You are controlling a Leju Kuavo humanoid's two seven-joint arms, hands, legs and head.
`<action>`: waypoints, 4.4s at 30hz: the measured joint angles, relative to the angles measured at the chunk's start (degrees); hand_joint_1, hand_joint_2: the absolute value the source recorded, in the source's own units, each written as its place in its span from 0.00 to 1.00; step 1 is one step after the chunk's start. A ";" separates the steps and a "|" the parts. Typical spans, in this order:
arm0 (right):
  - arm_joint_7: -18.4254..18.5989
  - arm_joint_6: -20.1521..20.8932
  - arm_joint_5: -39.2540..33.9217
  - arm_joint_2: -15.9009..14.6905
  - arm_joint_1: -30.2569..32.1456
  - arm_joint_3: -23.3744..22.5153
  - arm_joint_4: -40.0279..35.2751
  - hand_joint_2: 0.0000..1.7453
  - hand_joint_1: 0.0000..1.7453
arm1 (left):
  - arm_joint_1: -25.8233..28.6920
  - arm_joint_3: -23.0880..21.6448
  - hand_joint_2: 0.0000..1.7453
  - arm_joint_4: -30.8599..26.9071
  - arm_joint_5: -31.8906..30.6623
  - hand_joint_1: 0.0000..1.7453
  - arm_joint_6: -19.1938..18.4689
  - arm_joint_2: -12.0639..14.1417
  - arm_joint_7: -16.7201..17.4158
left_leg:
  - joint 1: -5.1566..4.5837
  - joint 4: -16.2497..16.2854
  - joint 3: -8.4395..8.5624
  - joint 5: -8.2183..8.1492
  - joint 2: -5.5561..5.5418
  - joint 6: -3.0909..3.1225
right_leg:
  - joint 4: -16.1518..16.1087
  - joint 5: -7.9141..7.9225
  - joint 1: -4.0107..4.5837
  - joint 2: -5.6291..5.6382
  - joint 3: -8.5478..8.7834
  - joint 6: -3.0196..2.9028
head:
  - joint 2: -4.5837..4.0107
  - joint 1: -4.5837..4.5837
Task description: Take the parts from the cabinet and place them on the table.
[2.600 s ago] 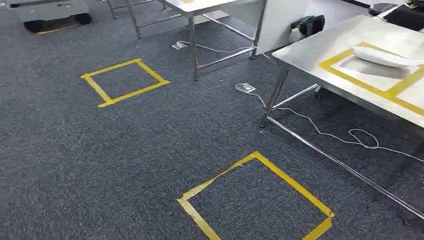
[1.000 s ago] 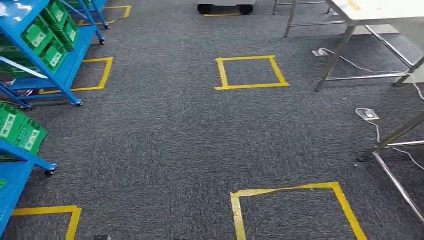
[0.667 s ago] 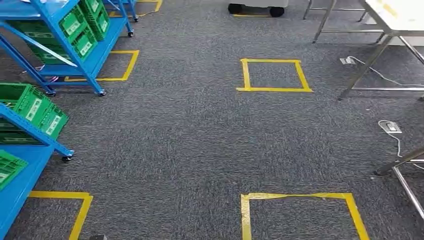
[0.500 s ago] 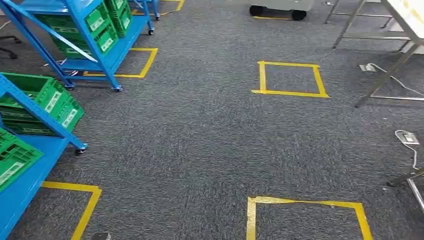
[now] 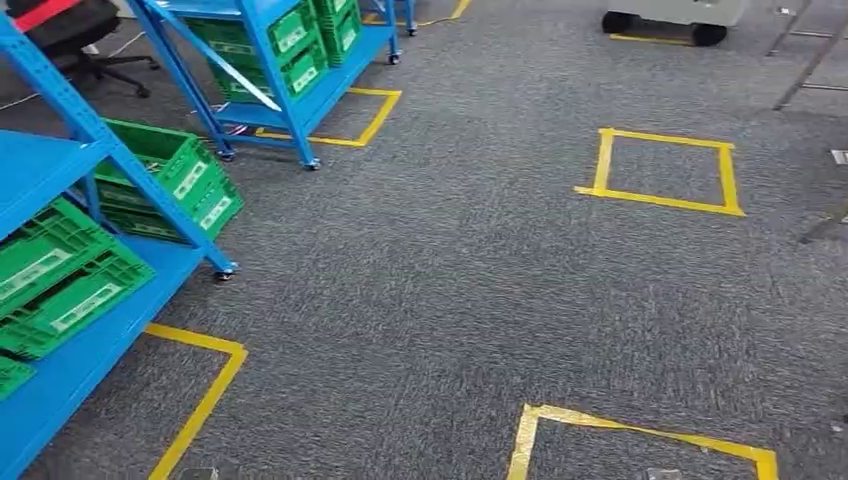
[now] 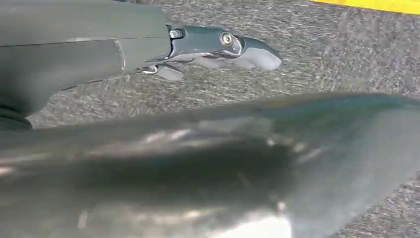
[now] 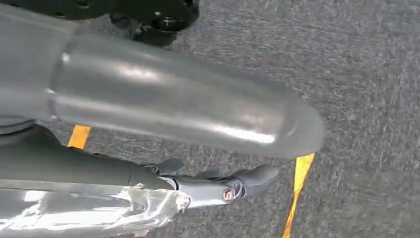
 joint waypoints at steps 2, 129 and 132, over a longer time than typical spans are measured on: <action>0.13 -0.15 0.11 0.00 -0.15 0.00 0.00 0.00 0.00 | 0.29 0.02 0.00 0.00 -0.33 0.00 -0.39 0.18 -0.04 | -0.02 -3.07 1.78 3.02 0.05 0.10 | 0.00 -0.12 0.07 -1.34 0.17 0.01 | 0.02 -0.02; 0.59 -0.57 0.33 0.09 -0.83 -2.97 0.11 0.00 0.00 | -0.26 3.17 1.00 -0.07 -4.15 0.00 1.44 0.37 0.53 | 0.21 -18.20 9.34 8.07 -4.75 1.40 | 1.73 -1.48 -1.09 6.14 -0.93 4.87 | 0.00 1.16; 0.57 -0.55 0.33 0.26 -0.99 -2.99 0.13 0.00 0.00 | -0.12 3.17 1.00 -0.07 -4.20 0.00 1.51 0.39 0.53 | 0.08 -18.10 8.89 8.37 -5.95 0.77 | 1.86 -1.26 -1.01 4.47 -0.51 2.05 | 0.00 0.54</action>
